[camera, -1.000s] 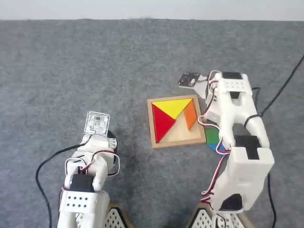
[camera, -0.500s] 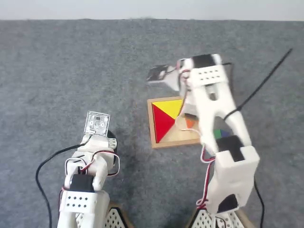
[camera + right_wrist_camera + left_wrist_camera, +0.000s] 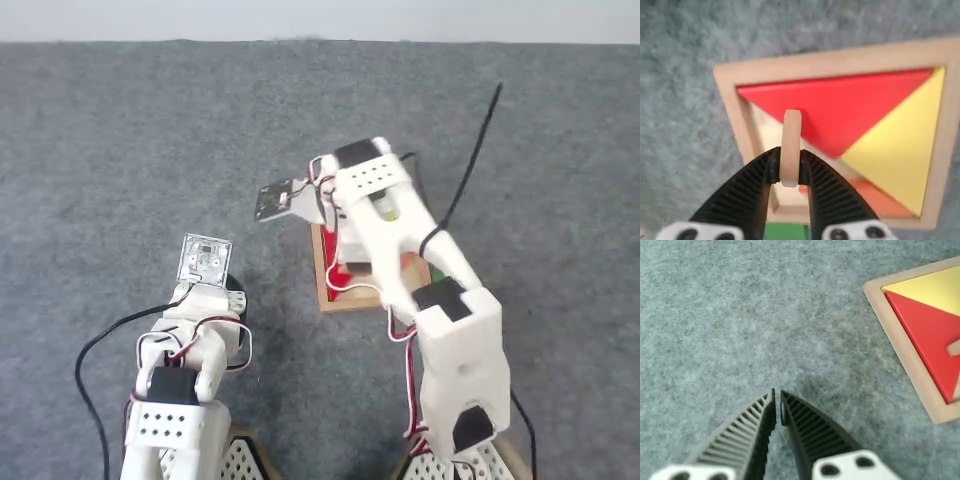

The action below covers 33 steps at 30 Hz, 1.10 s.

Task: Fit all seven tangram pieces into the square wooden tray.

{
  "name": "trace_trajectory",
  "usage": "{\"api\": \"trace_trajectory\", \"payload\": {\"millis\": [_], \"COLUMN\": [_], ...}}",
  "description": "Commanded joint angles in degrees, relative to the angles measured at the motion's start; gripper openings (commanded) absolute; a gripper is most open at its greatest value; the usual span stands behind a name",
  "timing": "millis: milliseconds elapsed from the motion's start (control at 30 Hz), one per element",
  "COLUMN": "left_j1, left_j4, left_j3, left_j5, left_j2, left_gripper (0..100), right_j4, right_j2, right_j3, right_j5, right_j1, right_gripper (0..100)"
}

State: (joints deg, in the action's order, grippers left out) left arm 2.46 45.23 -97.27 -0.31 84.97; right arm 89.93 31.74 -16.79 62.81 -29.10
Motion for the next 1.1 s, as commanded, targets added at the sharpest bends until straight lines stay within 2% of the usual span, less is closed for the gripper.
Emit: {"api": "trace_trajectory", "payload": {"millis": [0, 300, 467, 667, 800, 900, 1067], "left_j1": [0.26, 0.26, 0.26, 0.26, 0.26, 0.26, 0.26], "left_j4": [0.44, 0.44, 0.44, 0.44, 0.44, 0.44, 0.44], "left_j3": [0.48, 0.48, 0.48, 0.48, 0.48, 0.48, 0.48], "left_j5": [0.44, 0.44, 0.44, 0.44, 0.44, 0.44, 0.44], "left_j2": [0.7, 0.7, 0.7, 0.7, 0.7, 0.7, 0.7], "left_gripper": [2, 2, 2, 2, 2, 2, 2], "right_j4": [-2.15, -2.07, -1.98, -1.98, -2.68, -6.73, -31.78], "right_j2": [-0.57, -0.66, -1.27, -13.32, -29.23, -40.92, -48.57], "right_j3": [-3.08, -8.7, -13.71, -15.03, -5.36, 9.58, 44.57], "right_j5": [-1.05, -7.47, -14.24, -29.8, -33.85, -37.54, -38.51], "right_j1": [-1.8, -1.89, -1.36, 1.89, 1.63, 1.71, 1.36], "right_gripper": [1.2, 24.5, 21.9, 16.4, 16.3, 16.4, 16.2]}}
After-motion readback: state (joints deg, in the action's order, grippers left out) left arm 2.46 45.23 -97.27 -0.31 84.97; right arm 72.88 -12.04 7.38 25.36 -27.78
